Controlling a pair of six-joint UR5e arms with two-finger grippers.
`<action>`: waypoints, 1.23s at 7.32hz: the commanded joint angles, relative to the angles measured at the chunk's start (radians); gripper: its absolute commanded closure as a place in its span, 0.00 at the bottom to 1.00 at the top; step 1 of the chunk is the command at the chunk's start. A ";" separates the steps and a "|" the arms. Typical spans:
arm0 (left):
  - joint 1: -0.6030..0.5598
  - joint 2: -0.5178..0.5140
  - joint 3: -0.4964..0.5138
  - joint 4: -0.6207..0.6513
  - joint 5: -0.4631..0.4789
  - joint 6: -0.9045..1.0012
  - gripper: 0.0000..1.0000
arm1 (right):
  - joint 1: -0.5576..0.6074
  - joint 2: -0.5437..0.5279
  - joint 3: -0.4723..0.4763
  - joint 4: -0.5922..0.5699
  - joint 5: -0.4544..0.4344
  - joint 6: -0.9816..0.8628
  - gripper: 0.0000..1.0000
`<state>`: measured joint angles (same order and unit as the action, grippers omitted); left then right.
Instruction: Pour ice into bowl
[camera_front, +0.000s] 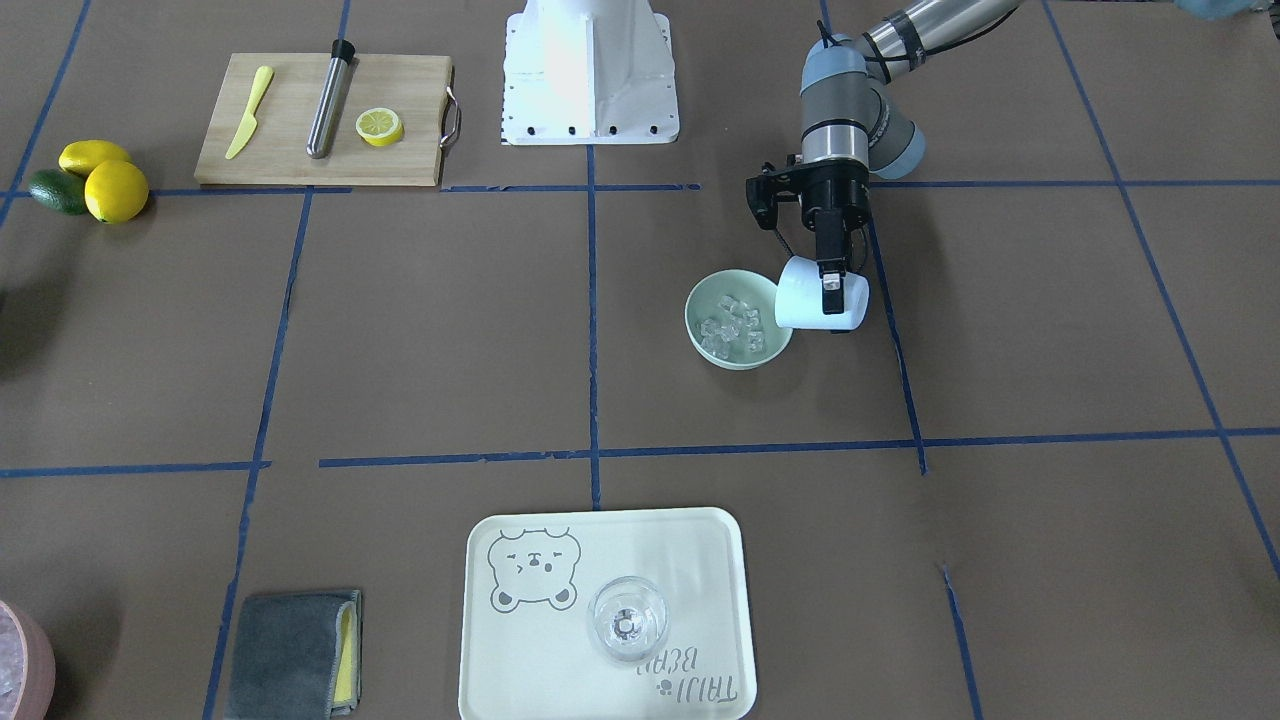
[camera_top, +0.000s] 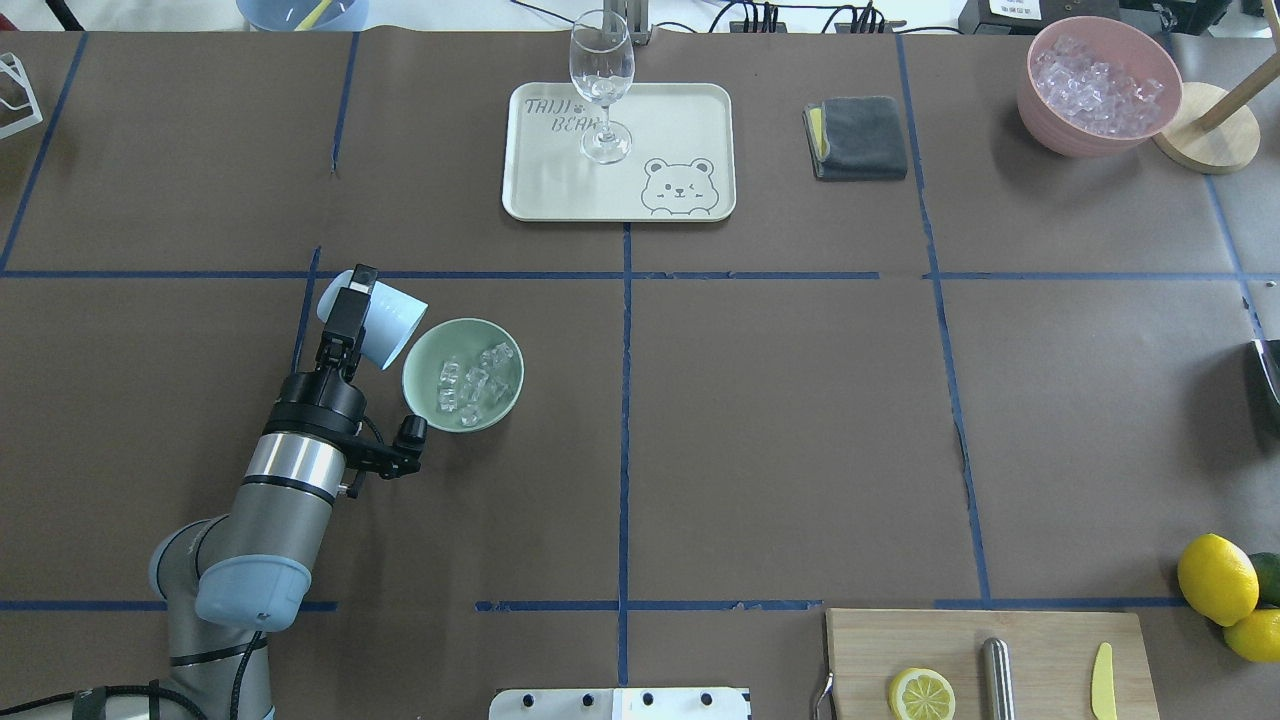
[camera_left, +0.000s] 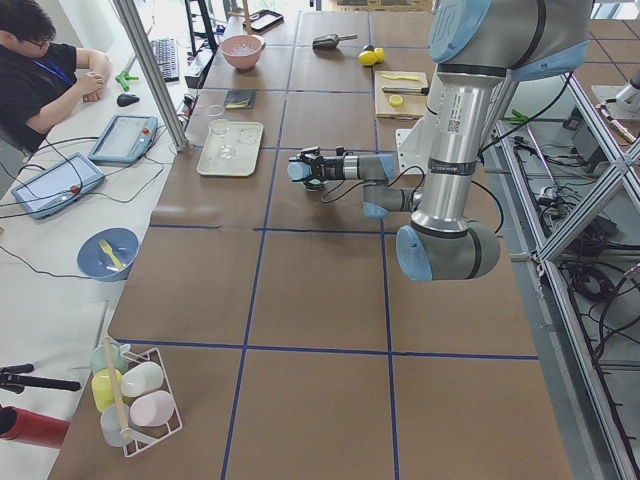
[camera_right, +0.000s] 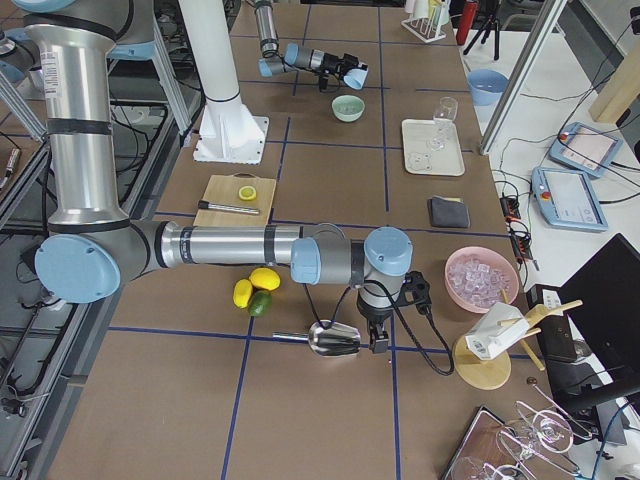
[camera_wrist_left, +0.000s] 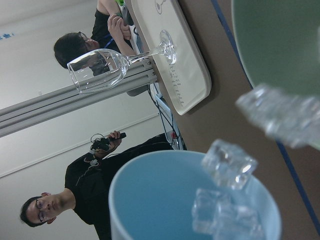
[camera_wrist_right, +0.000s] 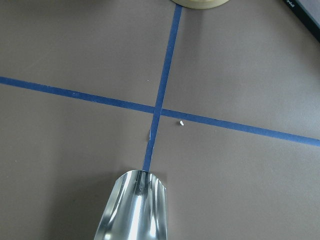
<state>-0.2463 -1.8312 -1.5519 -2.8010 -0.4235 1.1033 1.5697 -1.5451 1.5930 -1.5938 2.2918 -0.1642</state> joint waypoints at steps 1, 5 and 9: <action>0.009 0.000 -0.001 0.000 0.015 0.003 1.00 | 0.003 0.000 -0.001 0.000 0.000 0.002 0.00; 0.009 0.001 -0.054 -0.014 0.014 0.003 1.00 | 0.003 -0.001 -0.001 0.000 0.000 0.002 0.00; 0.009 0.003 -0.086 -0.282 -0.125 -0.366 1.00 | 0.003 -0.001 -0.001 0.000 0.002 0.002 0.00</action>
<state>-0.2367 -1.8290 -1.6351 -3.0383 -0.4796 0.9567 1.5723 -1.5467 1.5923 -1.5938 2.2932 -0.1626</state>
